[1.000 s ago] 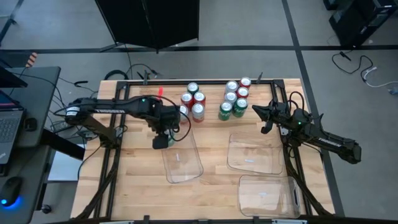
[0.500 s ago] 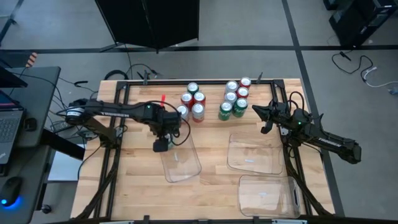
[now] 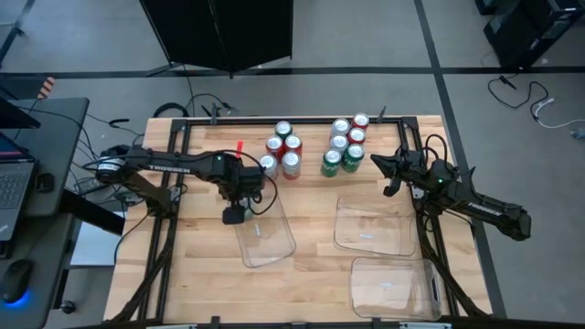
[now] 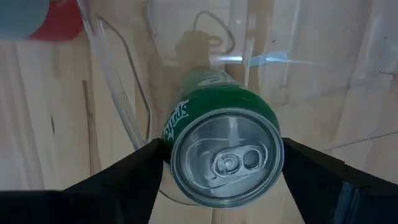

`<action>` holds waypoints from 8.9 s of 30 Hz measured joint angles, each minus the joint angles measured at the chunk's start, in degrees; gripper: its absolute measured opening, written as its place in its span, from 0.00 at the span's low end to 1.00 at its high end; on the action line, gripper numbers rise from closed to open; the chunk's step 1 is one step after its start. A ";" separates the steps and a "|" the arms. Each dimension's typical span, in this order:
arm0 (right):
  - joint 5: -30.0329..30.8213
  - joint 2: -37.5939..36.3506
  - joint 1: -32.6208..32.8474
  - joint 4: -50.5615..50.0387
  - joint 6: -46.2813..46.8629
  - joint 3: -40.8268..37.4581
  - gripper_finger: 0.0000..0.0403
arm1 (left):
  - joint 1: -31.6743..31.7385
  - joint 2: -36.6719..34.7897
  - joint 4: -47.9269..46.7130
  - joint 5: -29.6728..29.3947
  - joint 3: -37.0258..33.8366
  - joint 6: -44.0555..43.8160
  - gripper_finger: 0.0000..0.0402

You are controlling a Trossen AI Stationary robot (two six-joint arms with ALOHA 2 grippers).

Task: Sort soda cans
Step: Put the top left green soda can into the top left transparent bin, then put the center green soda can into the top left transparent bin, then put the top green soda can into the top left transparent bin

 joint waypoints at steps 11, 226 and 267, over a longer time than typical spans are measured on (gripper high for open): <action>0.00 0.00 0.00 -0.02 0.00 0.00 0.00 | 0.00 -0.01 -5.50 -0.17 5.39 -1.52 0.84; 11.97 129.72 32.41 -37.42 -3.03 117.87 0.92 | 8.04 -53.44 61.13 -18.49 -44.69 6.45 0.00; 8.13 123.86 28.89 -48.97 -5.70 114.94 0.23 | 8.04 -53.45 59.48 -18.50 -44.69 5.79 0.01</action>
